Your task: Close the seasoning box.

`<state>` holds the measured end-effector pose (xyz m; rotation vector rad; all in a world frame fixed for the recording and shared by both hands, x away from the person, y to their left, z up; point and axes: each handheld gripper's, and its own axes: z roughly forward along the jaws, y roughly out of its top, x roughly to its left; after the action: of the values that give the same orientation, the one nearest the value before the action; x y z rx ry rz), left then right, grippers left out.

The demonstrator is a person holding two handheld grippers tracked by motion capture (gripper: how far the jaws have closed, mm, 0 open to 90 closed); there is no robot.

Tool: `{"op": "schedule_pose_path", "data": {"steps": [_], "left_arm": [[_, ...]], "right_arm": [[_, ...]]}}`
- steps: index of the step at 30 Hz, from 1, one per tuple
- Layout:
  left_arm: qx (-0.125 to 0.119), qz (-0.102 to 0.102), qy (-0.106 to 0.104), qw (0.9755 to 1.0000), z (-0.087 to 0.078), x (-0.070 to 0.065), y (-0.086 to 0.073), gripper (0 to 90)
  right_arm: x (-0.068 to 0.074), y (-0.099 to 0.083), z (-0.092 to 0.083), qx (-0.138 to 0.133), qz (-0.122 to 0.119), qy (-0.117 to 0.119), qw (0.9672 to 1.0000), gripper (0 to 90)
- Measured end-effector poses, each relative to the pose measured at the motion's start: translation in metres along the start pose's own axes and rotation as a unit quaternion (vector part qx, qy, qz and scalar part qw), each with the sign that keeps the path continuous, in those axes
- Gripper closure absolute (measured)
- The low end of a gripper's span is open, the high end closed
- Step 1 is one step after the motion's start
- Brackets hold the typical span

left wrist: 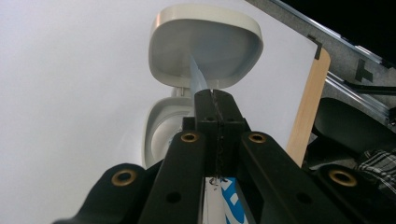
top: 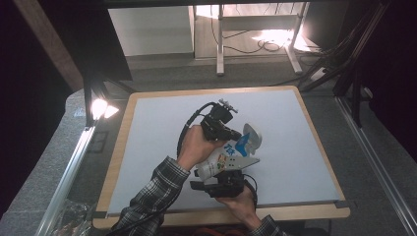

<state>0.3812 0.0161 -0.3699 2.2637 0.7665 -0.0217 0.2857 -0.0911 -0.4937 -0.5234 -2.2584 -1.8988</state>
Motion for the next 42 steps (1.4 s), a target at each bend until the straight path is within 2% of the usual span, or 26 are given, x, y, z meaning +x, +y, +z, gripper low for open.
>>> {"op": "schedule_pose_path", "data": {"steps": [13,15,27,42], "left_arm": [[0.003,0.004,0.001,1.0000,-0.0007,0.0014,0.0023,90.0],[0.000,-0.001,0.001,1.0000,-0.0003,0.0007,0.0024,90.0],[0.002,0.000,0.001,1.0000,-0.0006,0.0008,0.0034,90.0],[0.005,0.001,-0.001,1.0000,-0.0003,-0.0008,0.0046,90.0]], "right_arm": [[0.0010,0.0002,0.0001,-0.006,0.005,0.002,1.0000,51.1],[0.0007,0.0003,0.0000,-0.006,0.004,0.002,1.0000,51.1],[0.0024,0.0012,-0.0002,-0.008,0.009,0.005,0.9999,51.0],[0.0036,0.0019,0.0001,-0.007,0.007,0.008,0.9999,51.1]]}}
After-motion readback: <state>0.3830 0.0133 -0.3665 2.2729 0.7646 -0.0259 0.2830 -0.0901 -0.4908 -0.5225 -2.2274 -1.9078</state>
